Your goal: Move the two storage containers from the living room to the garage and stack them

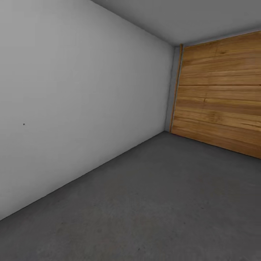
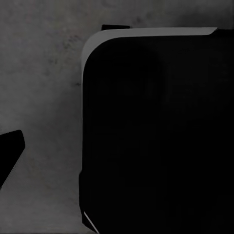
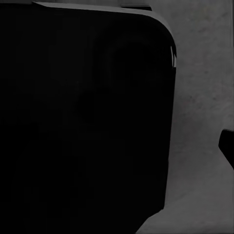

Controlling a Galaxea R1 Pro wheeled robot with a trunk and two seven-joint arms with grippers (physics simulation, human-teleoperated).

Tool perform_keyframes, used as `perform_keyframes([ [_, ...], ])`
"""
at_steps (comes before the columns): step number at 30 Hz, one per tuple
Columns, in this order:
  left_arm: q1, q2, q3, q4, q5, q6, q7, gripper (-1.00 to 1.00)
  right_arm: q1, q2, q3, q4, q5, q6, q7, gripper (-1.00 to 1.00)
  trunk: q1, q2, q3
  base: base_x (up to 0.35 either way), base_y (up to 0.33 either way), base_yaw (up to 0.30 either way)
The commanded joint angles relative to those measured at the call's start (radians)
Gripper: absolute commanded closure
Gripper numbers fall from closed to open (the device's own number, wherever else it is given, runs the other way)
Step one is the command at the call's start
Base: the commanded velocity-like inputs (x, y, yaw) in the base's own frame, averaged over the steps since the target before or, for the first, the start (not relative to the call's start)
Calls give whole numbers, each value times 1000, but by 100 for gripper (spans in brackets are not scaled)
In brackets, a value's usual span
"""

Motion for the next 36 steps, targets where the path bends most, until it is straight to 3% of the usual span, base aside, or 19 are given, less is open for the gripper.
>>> perform_keyframes([
  [1,0,-1,-1,0,6,-2,0,-100,0,0,0,0,0,-3,0,-100,0,0,0,0,0,-233],
  [17,0,0,-2,-1,4,-3,-1,-100,0,0,1,3,-1,-4,-4,-100,0,0,14,0,0,-225],
  [24,0,-8,3,-67,8,-4,0,-100,0,-1,1,3,-1,-3,-5,-100,0,0,21,0,0,-223],
  [36,0,-11,5,-81,9,-3,-1,-100,0,-1,1,3,-1,-5,-5,-100,0,0,29,0,0,-241],
])
